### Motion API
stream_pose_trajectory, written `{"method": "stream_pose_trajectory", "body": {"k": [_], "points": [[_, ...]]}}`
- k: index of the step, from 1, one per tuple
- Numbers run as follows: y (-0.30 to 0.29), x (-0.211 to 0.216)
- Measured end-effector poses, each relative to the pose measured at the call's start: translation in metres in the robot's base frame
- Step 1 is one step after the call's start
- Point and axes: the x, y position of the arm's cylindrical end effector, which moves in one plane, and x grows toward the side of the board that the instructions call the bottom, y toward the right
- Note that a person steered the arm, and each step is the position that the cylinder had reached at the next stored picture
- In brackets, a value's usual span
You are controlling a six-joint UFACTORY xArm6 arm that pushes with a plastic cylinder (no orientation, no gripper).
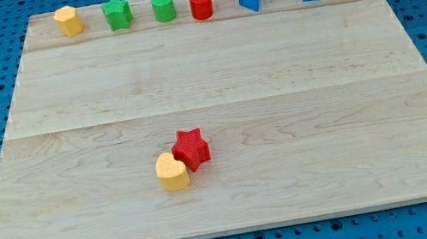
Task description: Push the blue cube into the blue triangle
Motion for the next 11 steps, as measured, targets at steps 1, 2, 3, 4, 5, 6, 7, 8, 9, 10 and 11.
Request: {"method": "stream_pose_trajectory", "body": {"k": [1, 2, 3, 4, 5, 6, 7, 8, 9, 10, 11], "points": [[-0.051, 0.005], [-0.058, 0.016], [-0.043, 0.038], [-0.059, 0.04], [-0.064, 0.04], [-0.065, 0.042], [-0.046, 0.032], [-0.046, 0.026], [-0.079, 0.008], [-0.096, 0.008], [-0.097, 0.025]]}}
